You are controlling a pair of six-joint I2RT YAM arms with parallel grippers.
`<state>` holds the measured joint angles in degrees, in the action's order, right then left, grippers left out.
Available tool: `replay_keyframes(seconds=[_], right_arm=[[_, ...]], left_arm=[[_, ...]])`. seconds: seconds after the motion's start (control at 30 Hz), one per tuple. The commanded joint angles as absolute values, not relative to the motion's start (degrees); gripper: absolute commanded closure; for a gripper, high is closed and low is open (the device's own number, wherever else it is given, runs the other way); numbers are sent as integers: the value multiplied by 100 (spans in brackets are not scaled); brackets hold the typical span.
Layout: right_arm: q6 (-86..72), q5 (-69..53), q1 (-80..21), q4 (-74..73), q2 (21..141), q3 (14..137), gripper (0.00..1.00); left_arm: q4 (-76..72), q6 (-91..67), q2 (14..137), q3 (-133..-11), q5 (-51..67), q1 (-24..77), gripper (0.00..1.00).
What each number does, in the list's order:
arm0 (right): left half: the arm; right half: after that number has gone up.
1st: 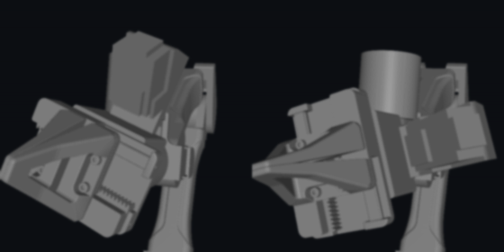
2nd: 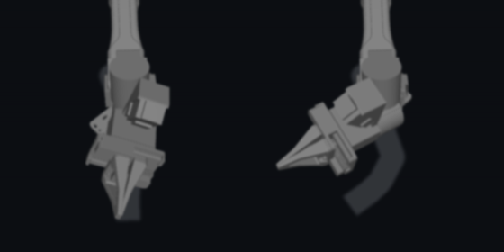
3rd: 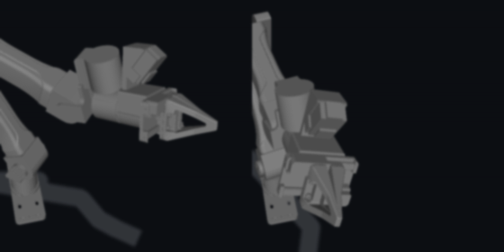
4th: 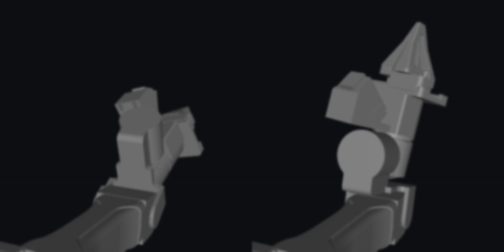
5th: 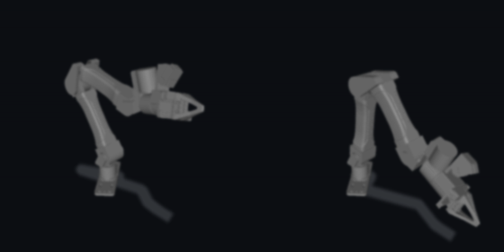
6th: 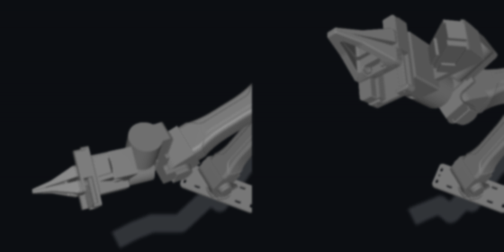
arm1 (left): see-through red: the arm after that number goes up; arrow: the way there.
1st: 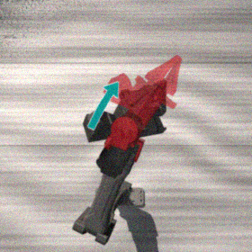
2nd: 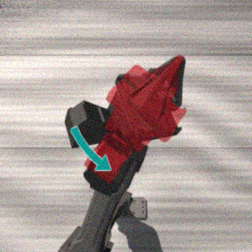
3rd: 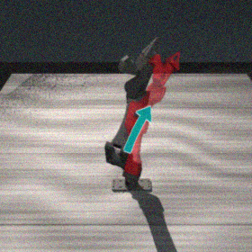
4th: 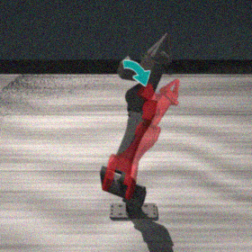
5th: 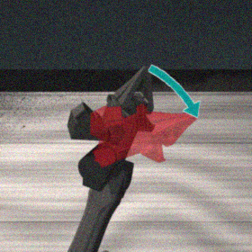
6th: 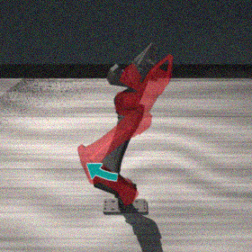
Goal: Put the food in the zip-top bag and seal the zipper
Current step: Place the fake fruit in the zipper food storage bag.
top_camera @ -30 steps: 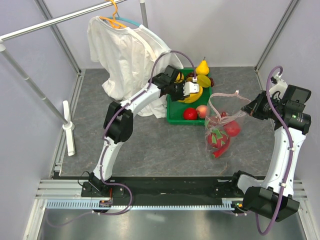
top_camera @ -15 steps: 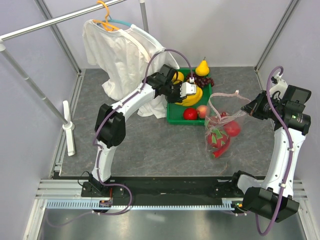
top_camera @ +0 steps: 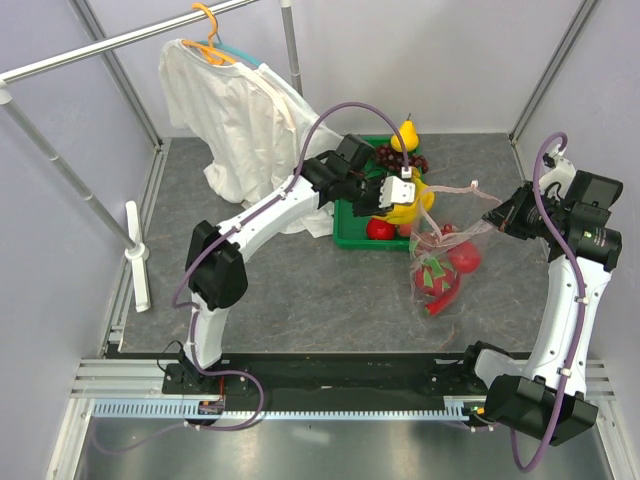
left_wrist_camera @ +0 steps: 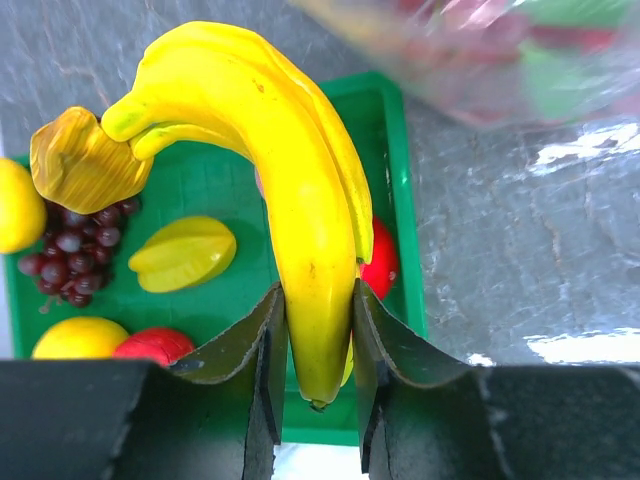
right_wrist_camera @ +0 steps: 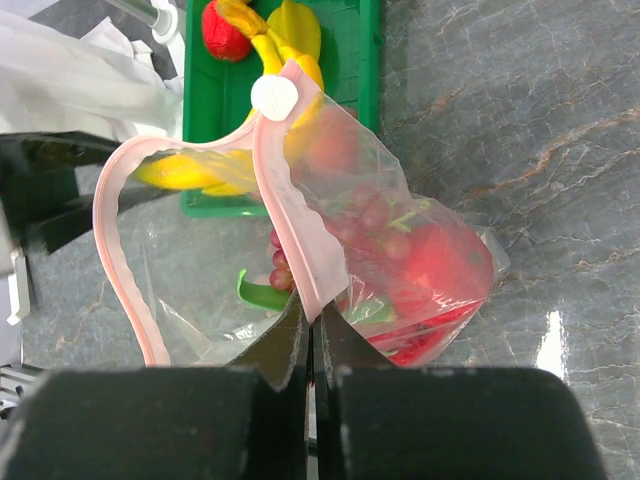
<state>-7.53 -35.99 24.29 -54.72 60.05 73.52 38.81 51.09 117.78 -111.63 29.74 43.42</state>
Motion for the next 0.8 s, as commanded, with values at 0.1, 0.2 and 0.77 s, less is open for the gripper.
replay_keyframes(seconds=[0.1,0.2,0.77], right_arm=[[-826,-3656,2487,-5282,5906,7392,100],[-826,-3682,2487,-5265,5898,7365,100],[-835,-4587,2496,-5195,5950,7400,100]], left_arm=[[4069,5019,11137,-11303,2207,4447,98],[4087,5054,10917,-11215,2039,4438,98],[4307,1155,9334,-11638,4190,4368,98]])
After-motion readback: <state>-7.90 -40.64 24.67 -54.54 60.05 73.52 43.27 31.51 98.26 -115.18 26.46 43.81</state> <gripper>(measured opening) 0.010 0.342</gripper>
